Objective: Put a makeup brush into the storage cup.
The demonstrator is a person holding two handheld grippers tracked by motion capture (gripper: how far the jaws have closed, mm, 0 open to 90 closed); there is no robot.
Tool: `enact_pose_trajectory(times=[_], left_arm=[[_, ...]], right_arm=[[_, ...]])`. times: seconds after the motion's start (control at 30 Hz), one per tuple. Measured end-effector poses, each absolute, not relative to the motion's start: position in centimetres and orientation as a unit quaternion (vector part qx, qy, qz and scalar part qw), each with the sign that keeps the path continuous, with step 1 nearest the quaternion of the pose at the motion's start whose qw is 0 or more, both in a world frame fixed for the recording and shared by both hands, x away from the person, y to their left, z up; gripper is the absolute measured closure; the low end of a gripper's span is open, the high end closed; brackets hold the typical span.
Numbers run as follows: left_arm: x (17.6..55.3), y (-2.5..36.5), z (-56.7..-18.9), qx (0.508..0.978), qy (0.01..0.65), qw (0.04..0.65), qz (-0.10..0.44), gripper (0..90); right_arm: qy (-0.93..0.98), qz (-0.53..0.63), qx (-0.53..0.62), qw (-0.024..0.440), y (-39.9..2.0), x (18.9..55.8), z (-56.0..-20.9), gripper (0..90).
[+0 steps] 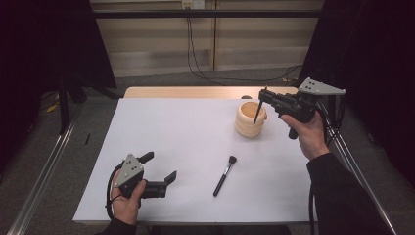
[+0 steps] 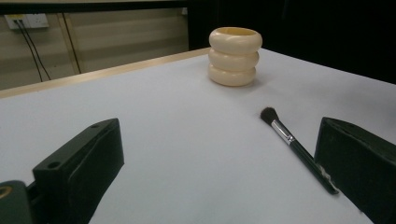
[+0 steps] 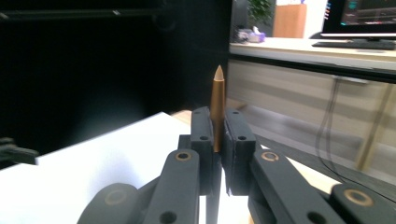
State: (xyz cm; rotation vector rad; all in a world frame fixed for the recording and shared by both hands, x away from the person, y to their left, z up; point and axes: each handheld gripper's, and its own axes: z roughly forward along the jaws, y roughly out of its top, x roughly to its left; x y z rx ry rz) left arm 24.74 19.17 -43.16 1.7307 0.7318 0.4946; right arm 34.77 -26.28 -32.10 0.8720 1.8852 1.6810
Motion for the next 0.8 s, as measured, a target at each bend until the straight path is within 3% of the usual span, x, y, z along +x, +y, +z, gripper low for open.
enact_pose_trajectory(times=[0.8], left_arm=[[25.1,19.3,-43.3,0.741,0.310,0.558,0.209,1.6]], right_arm=[[0.693,0.570,0.365,0.248,-26.2,40.4,-33.9,83.8]])
